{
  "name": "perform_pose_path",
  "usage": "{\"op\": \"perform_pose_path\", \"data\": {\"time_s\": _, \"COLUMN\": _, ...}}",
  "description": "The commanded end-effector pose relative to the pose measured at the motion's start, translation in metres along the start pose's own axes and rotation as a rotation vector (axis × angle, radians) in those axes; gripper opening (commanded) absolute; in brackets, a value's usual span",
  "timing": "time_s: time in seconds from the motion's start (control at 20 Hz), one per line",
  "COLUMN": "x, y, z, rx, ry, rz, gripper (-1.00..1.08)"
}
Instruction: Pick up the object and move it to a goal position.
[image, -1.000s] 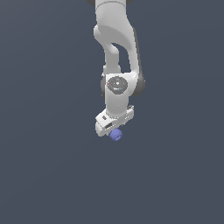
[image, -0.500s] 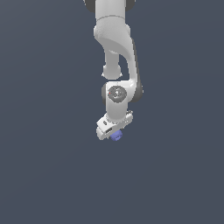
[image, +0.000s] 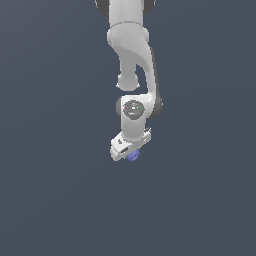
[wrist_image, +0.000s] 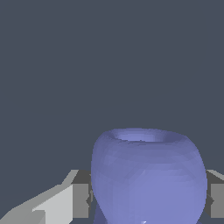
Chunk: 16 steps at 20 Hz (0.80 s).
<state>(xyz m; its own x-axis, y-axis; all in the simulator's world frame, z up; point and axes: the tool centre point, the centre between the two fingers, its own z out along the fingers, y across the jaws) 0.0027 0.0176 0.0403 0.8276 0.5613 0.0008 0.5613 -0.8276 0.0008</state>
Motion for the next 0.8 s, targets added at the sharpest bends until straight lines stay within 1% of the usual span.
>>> {"op": "perform_pose_path", "data": {"time_s": 0.0, "x": 0.000, "y": -0.001, "z": 0.001, "rx": 0.001, "ry": -0.001, "rz": -0.001, "gripper": -1.00}}
{"op": "perform_pose_path", "data": {"time_s": 0.4, "x": 0.000, "y": -0.001, "z": -0.004, "rx": 0.000, "ry": 0.000, "rz": 0.000, "gripper": -1.00}}
{"op": "perform_pose_path", "data": {"time_s": 0.75, "x": -0.002, "y": -0.013, "z": -0.029, "rx": -0.001, "ry": 0.000, "rz": 0.000, "gripper": -1.00}}
